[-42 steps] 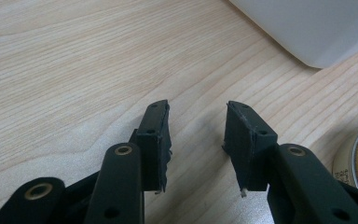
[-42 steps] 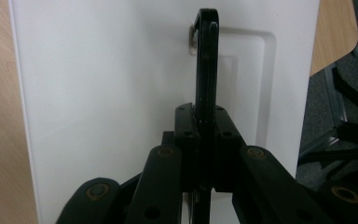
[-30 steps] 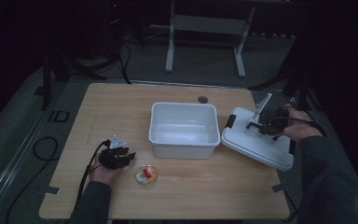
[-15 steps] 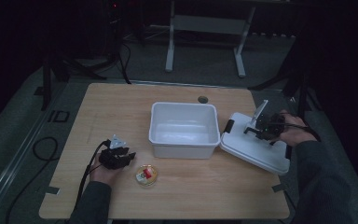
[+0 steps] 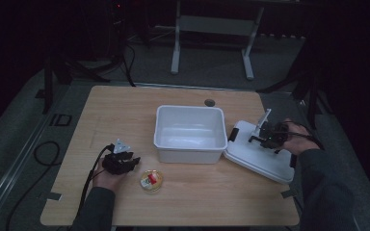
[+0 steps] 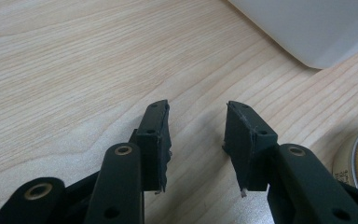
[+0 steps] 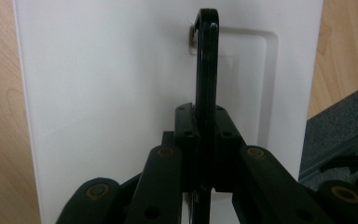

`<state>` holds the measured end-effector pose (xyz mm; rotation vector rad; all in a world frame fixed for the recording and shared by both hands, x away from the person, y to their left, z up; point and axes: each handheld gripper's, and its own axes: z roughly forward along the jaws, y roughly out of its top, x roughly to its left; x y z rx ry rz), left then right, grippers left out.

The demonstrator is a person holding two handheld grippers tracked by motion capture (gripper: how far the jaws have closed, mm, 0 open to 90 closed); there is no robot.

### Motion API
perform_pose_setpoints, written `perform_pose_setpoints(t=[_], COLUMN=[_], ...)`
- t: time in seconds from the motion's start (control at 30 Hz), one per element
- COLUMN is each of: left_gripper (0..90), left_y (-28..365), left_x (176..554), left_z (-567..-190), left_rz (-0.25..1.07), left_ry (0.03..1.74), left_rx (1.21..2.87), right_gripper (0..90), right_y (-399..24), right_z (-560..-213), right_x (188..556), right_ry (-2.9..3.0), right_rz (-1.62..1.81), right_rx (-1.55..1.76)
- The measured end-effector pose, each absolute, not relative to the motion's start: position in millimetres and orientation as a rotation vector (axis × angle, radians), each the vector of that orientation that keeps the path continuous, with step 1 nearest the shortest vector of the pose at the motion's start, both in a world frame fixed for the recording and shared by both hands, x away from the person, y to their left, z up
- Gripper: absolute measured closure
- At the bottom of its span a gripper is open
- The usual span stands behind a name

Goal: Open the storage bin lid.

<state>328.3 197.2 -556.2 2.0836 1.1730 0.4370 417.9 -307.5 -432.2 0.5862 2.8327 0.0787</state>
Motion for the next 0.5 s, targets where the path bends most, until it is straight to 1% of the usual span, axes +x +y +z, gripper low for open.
perform_pose_setpoints(t=[0.5], left_gripper=[60.1], left_y=[197.2], left_x=[328.4], left_z=[-556.2], left_rz=[0.436], left_ry=[1.173], left_rx=[2.084], right_gripper=[83.9], right_y=[-301.7], right_z=[-453.0], right_x=[420.0], right_ry=[2.839], right_rz=[0.078], right_rx=[0.601])
